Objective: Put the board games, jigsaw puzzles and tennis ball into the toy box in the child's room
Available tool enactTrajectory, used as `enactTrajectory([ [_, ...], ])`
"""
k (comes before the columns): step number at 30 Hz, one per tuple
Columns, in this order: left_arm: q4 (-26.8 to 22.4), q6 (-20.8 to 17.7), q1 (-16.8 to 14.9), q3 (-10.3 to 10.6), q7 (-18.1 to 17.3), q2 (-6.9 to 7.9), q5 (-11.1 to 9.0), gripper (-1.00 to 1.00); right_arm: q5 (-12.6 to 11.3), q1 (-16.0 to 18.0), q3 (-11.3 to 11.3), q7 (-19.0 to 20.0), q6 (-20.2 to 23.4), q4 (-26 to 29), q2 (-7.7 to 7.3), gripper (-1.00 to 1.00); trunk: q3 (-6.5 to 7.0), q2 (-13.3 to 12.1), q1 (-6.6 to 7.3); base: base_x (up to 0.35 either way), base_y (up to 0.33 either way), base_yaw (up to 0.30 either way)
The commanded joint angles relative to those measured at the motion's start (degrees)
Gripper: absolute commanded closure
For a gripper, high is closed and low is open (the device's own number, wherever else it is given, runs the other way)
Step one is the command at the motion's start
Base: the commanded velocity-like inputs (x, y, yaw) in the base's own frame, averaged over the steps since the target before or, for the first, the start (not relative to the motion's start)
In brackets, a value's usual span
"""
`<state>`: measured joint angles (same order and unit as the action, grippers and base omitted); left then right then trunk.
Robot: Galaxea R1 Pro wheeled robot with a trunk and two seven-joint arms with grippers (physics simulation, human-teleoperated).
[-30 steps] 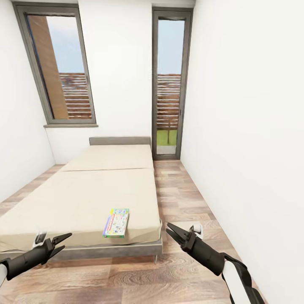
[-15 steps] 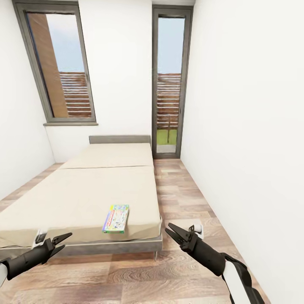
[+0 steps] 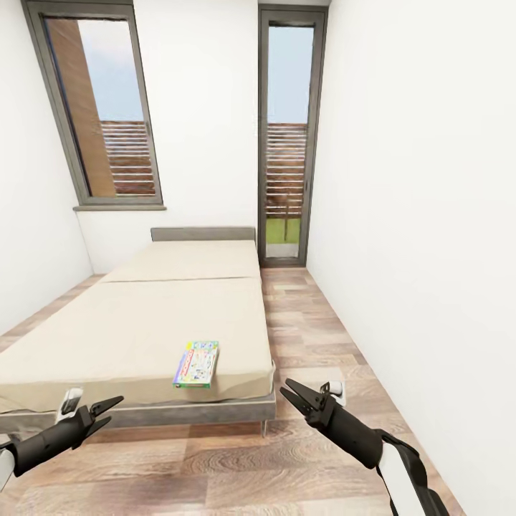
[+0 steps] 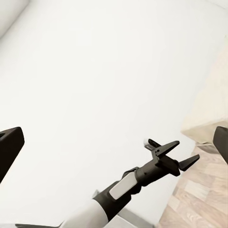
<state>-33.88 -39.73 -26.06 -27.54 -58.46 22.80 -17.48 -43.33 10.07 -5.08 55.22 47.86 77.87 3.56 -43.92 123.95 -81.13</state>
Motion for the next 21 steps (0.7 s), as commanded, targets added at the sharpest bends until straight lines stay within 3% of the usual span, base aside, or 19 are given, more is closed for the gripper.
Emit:
enactTrajectory([
  [1, 0.06, -0.35, -0.04, -0.06, -0.08, -0.08, -0.2, -1.0, -0.03, 0.04, -0.1, 0.12, 0.28, 0.0, 0.05, -1.0, -0.24, 0.44, -0.22, 0.0, 0.0, 0.0],
  [21, 0.22, -0.12, -0.04, -0.06, -0.08, -0.68, 0.07, -1.0, -0.01, 0.04, -0.02, 0.15, 0.25, 0.0, 0.05, -1.0, -3.83, 8.46, -4.61, 0.0, 0.0, 0.0],
])
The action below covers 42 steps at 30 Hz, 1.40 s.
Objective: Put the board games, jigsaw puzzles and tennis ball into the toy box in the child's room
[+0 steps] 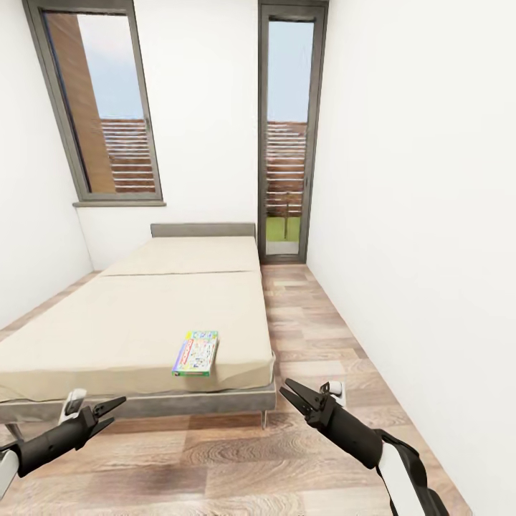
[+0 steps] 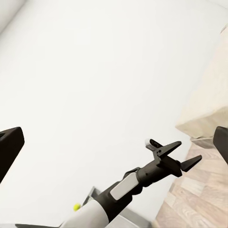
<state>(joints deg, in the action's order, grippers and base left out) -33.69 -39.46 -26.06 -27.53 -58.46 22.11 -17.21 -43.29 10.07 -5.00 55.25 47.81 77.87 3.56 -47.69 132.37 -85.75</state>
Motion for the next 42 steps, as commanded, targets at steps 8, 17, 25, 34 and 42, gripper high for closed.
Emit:
enactTrajectory([
  [8, 0.02, -0.42, -0.04, -0.06, -0.11, -0.37, -0.21, -1.0, -0.04, 0.04, -0.1, 0.1, 0.27, 0.0, 0.05, -1.0, -0.42, 0.84, -0.43, 0.0, 0.0, 0.0],
  [17, 0.02, -0.44, -0.02, -0.05, -0.16, -0.48, -0.21, -1.0, -0.04, 0.04, -0.1, 0.11, 0.28, 0.0, 0.05, -1.0, -0.42, 0.84, -0.43, 0.0, -0.002, 0.0],
  [25, 0.02, -0.45, -0.04, 0.01, -0.17, -0.62, -0.2, -1.0, -0.04, 0.04, -0.1, 0.12, 0.27, 0.0, 0.05, -1.0, -0.42, 0.84, -0.43, 0.0, -0.147, 0.0],
  [34, 0.02, -0.45, -0.04, 0.02, -0.17, -0.66, -0.2, -1.0, -0.04, 0.04, -0.1, 0.11, 0.27, 0.0, 0.05, -1.0, -0.42, 0.84, -0.43, 0.022, -0.199, 0.0],
  [42, 0.02, -0.38, -0.04, 0.02, -0.17, -0.67, -0.2, -1.0, -0.04, 0.04, -0.1, 0.11, 0.27, 0.0, 0.05, -1.0, -0.42, 0.84, -0.43, 0.163, -0.181, 0.0],
])
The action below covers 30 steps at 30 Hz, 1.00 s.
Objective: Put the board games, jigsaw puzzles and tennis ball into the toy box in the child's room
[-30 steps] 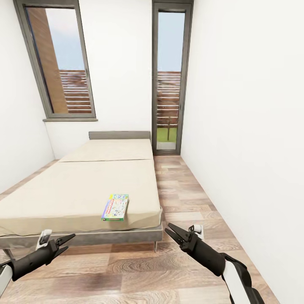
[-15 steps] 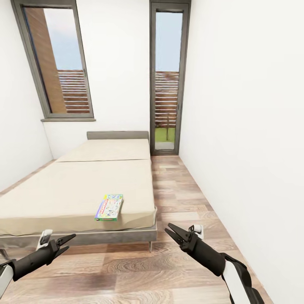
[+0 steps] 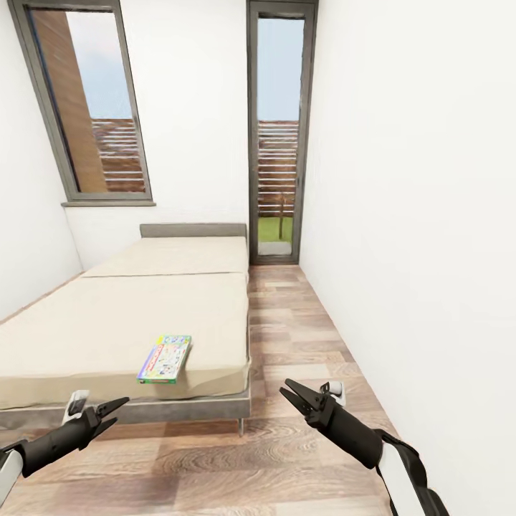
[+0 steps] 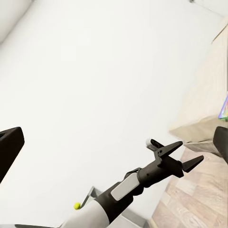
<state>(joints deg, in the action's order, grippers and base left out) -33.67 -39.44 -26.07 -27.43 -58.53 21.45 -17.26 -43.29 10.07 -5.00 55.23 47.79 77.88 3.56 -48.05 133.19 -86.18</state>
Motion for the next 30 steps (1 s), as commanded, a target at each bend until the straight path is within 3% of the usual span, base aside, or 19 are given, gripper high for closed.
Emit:
enactTrajectory([
  [1, 0.01, -0.4, -0.04, -0.08, -0.1, 0.0, -0.15, -1.0, -0.04, 0.03, -0.1, 0.13, 0.29, -0.01, 0.05, -1.0, -0.06, 0.02, -0.01, 0.132, -0.121, 0.0],
  [30, 0.01, -0.52, -0.04, -0.16, -0.18, 0.02, -0.42, -1.0, -0.04, 0.03, -0.1, 0.14, 0.29, -0.01, 0.05, -1.0, -0.06, 0.02, -0.01, 0.063, -0.01, 0.0],
])
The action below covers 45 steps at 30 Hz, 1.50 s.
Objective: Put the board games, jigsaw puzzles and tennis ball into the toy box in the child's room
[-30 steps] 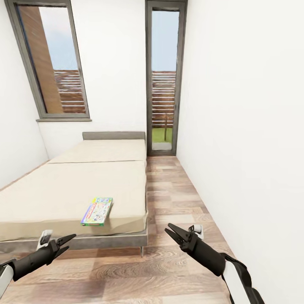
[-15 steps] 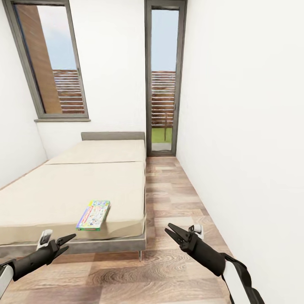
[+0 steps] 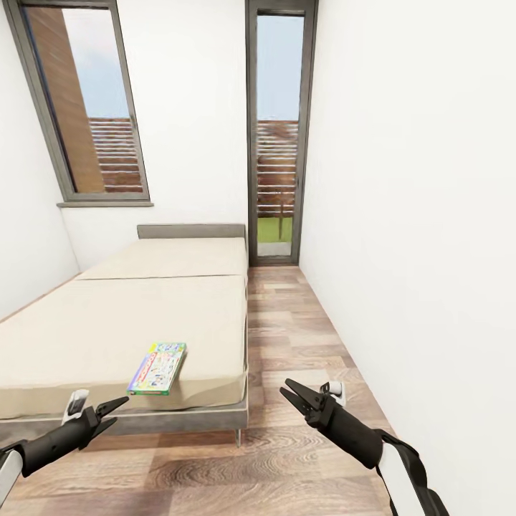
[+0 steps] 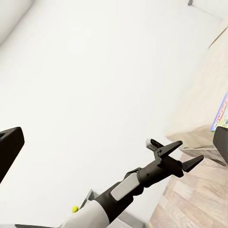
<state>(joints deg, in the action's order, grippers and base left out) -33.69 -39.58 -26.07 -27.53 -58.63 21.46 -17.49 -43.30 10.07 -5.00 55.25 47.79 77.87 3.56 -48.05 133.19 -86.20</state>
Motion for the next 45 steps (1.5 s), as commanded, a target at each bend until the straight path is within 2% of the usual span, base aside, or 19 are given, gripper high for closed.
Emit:
enactTrajectory([
  [1, 0.02, -0.43, -0.04, -0.06, -0.1, 0.02, -0.2, -1.0, -0.03, 0.03, -0.1, 0.12, 0.29, 0.0, 0.05, -1.0, -0.06, 0.03, 0.01, 0.006, 0.001, 0.0],
  [15, 0.02, -1.05, -0.04, -0.21, -0.25, 0.36, -0.34, -1.0, -0.03, 0.03, -0.1, 0.12, 0.29, 0.0, 0.05, -1.0, 2.45, -5.59, 3.09, 0.001, 0.0, 0.0],
  [33, 0.02, -0.73, -0.03, -0.5, -0.28, 0.34, -0.44, -1.0, -0.03, 0.03, -0.1, 0.12, 0.29, 0.0, 0.05, -1.0, 2.45, -5.59, 3.09, 0.003, 0.0, 0.0],
  [45, 0.02, -0.62, -0.04, -0.46, -0.26, 0.3, -0.44, -1.0, -0.03, 0.03, -0.1, 0.12, 0.29, 0.0, 0.05, -1.0, 2.45, -5.59, 3.09, 0.115, -0.032, 0.0],
])
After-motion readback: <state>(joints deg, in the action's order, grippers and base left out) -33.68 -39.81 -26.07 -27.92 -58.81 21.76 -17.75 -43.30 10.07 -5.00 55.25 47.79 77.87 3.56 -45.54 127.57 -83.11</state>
